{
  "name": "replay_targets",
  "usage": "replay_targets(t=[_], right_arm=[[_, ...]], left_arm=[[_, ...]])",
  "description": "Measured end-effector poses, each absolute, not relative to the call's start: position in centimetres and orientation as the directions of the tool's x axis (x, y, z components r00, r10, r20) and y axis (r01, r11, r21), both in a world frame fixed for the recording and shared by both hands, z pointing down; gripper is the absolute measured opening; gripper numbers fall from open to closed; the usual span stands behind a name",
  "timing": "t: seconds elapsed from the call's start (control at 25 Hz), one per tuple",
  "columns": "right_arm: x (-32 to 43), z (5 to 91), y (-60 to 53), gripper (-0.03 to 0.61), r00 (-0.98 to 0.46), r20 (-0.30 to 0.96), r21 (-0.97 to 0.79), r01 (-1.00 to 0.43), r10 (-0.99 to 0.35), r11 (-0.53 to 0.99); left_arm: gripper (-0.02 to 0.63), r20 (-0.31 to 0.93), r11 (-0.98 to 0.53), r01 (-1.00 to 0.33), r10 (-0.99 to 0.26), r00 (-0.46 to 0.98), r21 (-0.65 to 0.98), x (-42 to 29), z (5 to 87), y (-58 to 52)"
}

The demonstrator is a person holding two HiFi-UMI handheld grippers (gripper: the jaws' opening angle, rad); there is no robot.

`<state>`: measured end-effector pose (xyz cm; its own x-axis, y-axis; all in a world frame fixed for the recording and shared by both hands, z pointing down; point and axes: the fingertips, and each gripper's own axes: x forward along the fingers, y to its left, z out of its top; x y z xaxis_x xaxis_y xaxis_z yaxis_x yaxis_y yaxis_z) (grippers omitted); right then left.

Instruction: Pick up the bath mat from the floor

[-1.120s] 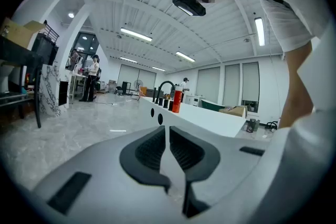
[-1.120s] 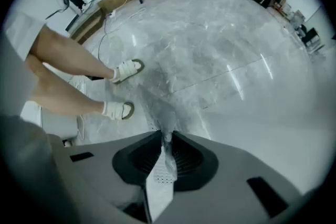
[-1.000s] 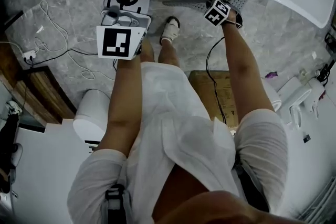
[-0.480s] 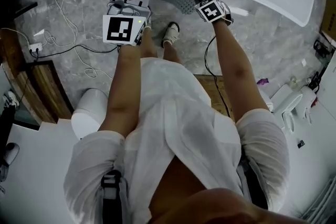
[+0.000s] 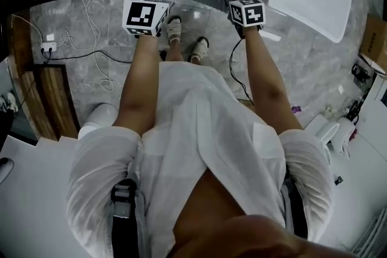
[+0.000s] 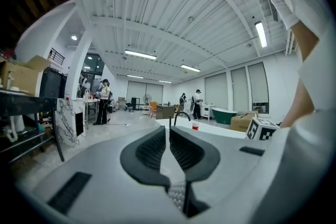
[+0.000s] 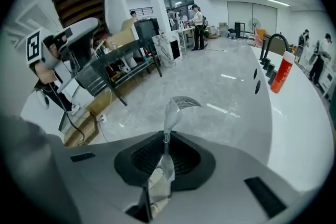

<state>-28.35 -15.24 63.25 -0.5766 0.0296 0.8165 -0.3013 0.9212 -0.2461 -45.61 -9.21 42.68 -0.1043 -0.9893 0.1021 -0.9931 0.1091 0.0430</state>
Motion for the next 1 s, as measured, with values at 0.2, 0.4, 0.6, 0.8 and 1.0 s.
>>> replay_targets(t=[0.2, 0.4, 0.6, 0.8, 1.0], right_arm=[[-30.0, 57.6, -14.7, 0.052, -0.668, 0.744, -0.338, -0.384, -0.005, 0.859], [-31.2, 53.2, -15.2, 0.052, -0.716, 0.696, -0.352, -0.411, -0.058, 0.841], [-31.4, 51.1, -16.0, 0.052, -0.719, 0.687, -0.335, -0.446, -0.109, 0.830], [-30.7, 50.9, -16.1, 0.052, -0.686, 0.717, -0.325, -0.484, -0.122, 0.813], [-29.9, 50.8, -16.4, 0.051, -0.674, 0.725, -0.314, -0.508, -0.143, 0.802]], left_arm=[[0.029, 0.067, 0.127, -0.992, -0.990, -0.125, 0.016, -46.9, 38.1, -7.8], [0.029, 0.043, 0.124, -0.992, -0.991, -0.124, -0.006, -47.5, 35.0, -7.3], [0.029, 0.031, 0.099, -0.995, -0.994, -0.100, -0.030, -47.3, 33.3, -7.3], [0.029, 0.024, 0.072, -0.996, -0.997, -0.073, -0.044, -46.5, 32.5, -7.5], [0.029, 0.018, 0.049, -0.998, -0.999, -0.050, -0.042, -46.2, 32.4, -7.8]])
